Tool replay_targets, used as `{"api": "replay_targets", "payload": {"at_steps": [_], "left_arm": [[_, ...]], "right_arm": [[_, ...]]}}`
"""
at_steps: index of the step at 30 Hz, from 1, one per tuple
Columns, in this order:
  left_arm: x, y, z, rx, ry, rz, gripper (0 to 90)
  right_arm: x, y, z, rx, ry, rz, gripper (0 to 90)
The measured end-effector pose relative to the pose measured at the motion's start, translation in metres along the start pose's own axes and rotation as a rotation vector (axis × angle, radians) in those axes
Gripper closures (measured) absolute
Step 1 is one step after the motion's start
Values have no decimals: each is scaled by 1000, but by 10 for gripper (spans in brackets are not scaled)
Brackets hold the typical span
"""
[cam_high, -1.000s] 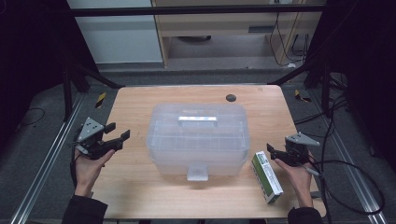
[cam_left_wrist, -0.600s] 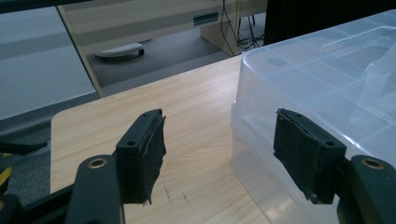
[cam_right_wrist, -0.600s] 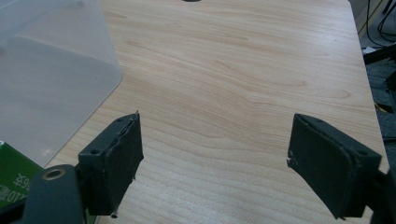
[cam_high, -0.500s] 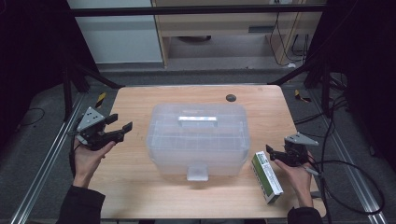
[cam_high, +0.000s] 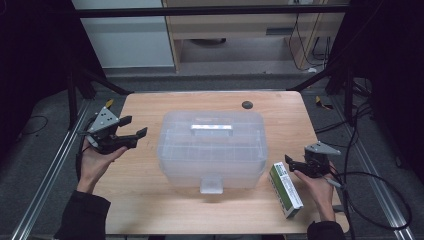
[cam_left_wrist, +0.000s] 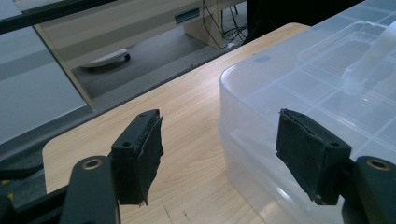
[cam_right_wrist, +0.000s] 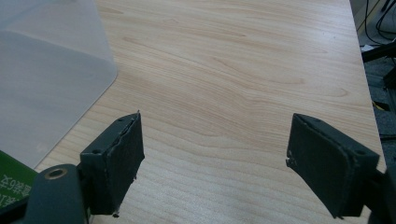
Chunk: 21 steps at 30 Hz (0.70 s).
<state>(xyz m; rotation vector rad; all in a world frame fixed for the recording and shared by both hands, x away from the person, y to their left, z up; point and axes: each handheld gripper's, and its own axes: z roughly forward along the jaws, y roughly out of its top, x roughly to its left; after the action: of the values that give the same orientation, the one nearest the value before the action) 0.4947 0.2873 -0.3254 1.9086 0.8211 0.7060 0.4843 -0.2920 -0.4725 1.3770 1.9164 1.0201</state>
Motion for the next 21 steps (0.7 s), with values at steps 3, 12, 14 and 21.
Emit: {"api": "replay_targets", "payload": {"at_steps": [3, 12, 14, 21], "left_arm": [[-2, 6, 1, 0, -17, 30, 302], [-9, 20, 5, 3, -58, 83, 297], [-12, 26, 8, 11, -75, 110, 296], [-21, 38, 15, 42, -110, 152, 294]], "right_arm": [[0, 0, -1, -4, 0, 1, 190], [-2, -3, -2, 7, -8, -2, 189], [-2, -3, -2, 3, -5, 6, 189], [-2, -3, -2, 9, -9, -6, 188]]}}
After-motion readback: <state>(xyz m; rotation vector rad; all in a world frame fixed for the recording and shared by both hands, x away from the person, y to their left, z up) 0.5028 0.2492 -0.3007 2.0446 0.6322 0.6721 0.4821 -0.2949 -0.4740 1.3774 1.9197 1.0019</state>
